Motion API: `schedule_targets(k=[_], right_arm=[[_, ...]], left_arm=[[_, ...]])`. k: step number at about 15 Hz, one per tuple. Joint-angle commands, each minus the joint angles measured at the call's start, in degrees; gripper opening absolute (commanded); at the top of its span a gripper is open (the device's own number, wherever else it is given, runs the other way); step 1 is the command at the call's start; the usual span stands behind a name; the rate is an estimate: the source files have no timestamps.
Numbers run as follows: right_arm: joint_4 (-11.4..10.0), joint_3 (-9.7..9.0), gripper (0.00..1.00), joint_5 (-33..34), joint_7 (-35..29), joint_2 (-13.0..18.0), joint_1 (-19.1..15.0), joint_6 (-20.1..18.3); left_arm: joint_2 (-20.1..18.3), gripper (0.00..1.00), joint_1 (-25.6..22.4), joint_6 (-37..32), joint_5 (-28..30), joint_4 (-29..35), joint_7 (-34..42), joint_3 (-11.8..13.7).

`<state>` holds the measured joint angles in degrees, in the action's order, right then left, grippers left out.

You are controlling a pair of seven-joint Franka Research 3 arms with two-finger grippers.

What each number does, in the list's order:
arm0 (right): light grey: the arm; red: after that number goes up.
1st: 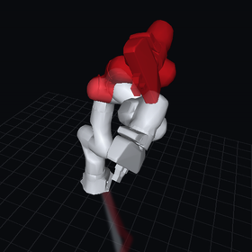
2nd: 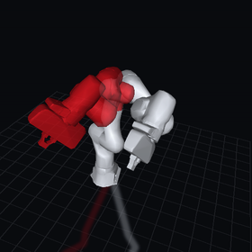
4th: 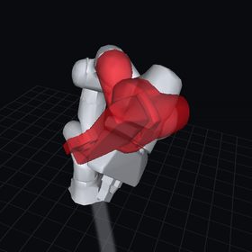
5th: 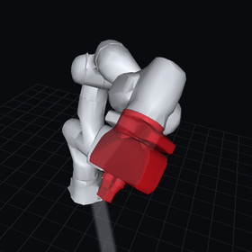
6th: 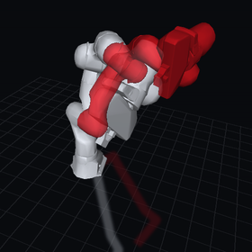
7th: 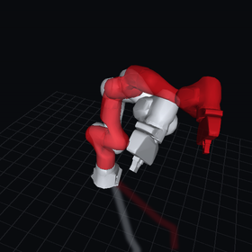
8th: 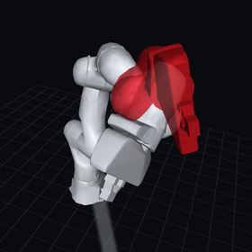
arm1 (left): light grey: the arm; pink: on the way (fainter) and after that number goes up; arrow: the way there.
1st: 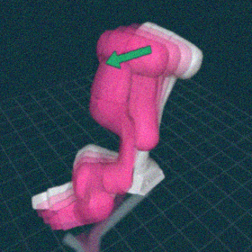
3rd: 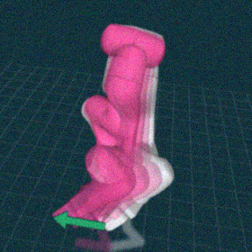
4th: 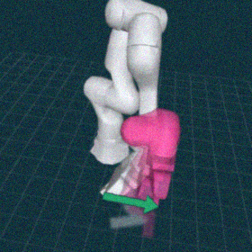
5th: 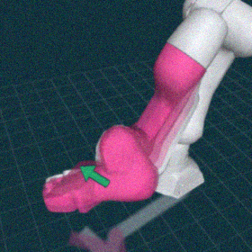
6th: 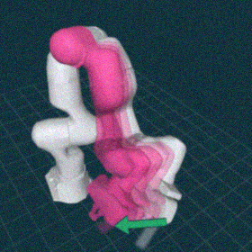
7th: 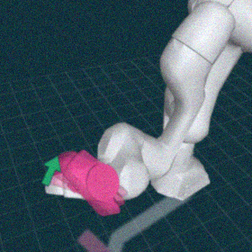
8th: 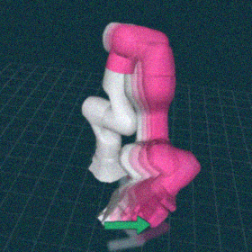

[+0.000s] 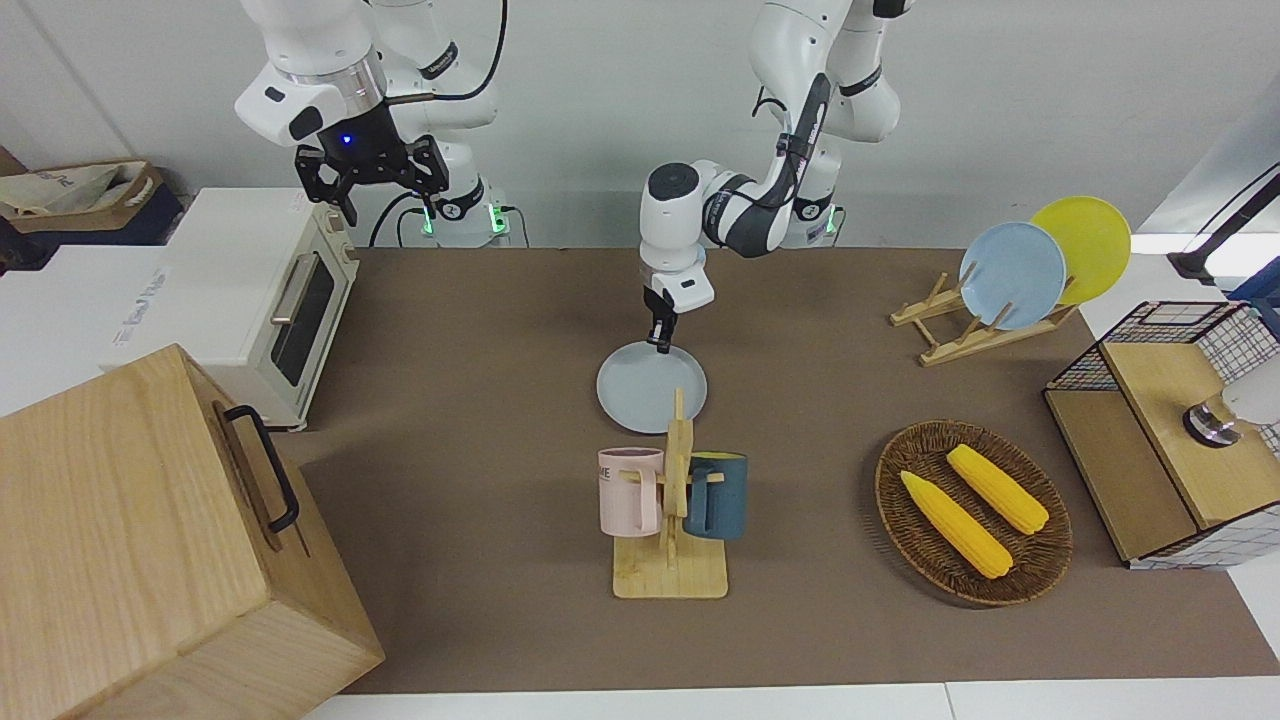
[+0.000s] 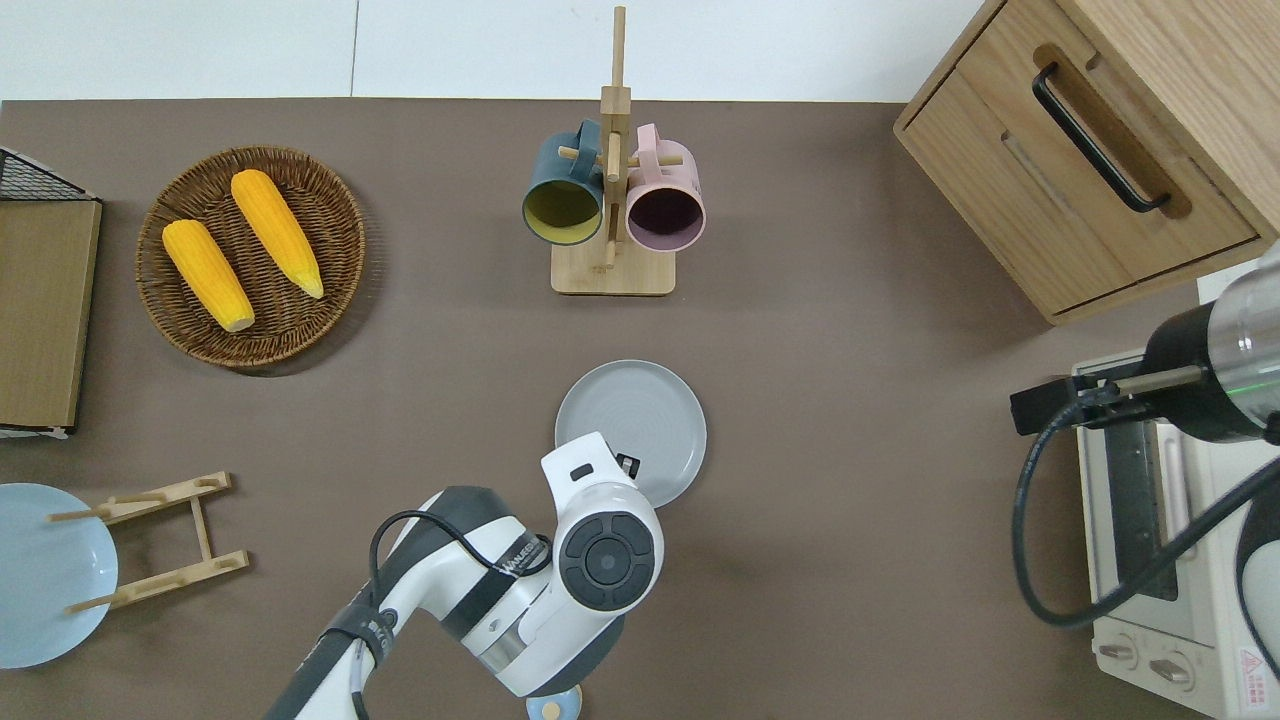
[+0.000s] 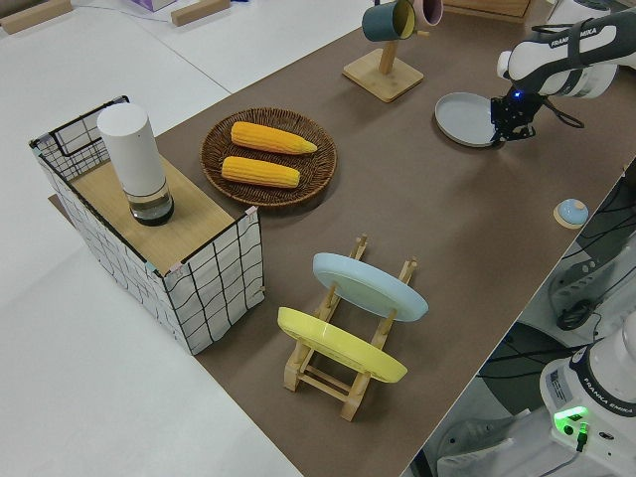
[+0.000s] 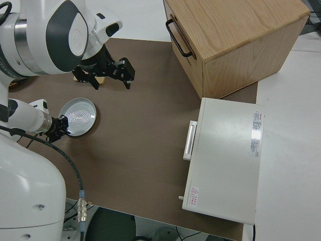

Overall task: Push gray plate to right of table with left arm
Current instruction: 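Push the gray plate with the left gripper away from the basket, then keep pushing the gray plate toward the toaster oven with the left gripper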

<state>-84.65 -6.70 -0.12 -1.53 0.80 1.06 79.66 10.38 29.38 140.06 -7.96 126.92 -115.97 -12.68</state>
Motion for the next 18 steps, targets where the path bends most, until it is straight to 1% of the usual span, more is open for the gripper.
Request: schedule_targets(k=[1,4,6,7,9,10,13,18], right_arm=[[0.45,-0.86,0.983,-0.59,-0.05,0.17,-1.15,-0.83],[0.45,-0.77,0.983,-0.59,-0.14,0.17,-1.15,-0.83],[0.45,-0.86,0.983,-0.59,-0.14,0.17,-1.15,-0.83],[0.45,-0.86,0.983,-0.59,-0.14,0.17,-1.15,-0.83],[0.45,-0.86,0.983,-0.59,-0.14,0.17,-1.15,-0.83],[0.45,-0.77,0.983,-0.59,-0.05,0.17,-1.15,-0.83],[0.45,-0.86,0.983,-0.59,-0.14,0.17,-1.15,-0.91],[0.45,-0.77,0.983,-0.59,-0.14,0.17,-1.15,-0.83]], left_arm=[[7.19,0.0,3.22,-2.16,-0.75,-7.02,-3.29,0.37],[9.91,0.0,6.12,-2.95,-0.83,-11.77,-6.36,0.37],[11.59,0.0,8.49,-3.13,-0.83,-13.71,-7.77,0.55],[11.94,0.0,9.37,-3.13,-1.09,-13.89,-8.39,0.64],[12.29,0.0,10.87,-3.13,-3.98,-14.5,-11.01,0.46],[13.17,0.0,11.49,-3.13,-4.61,-15.2,-11.9,0.46],[14.32,0.0,12.98,-3.31,-4.61,-17.93,-12.26,0.46],[14.58,0.0,15.97,-3.22,-4.61,-18.55,-12.26,0.46]])
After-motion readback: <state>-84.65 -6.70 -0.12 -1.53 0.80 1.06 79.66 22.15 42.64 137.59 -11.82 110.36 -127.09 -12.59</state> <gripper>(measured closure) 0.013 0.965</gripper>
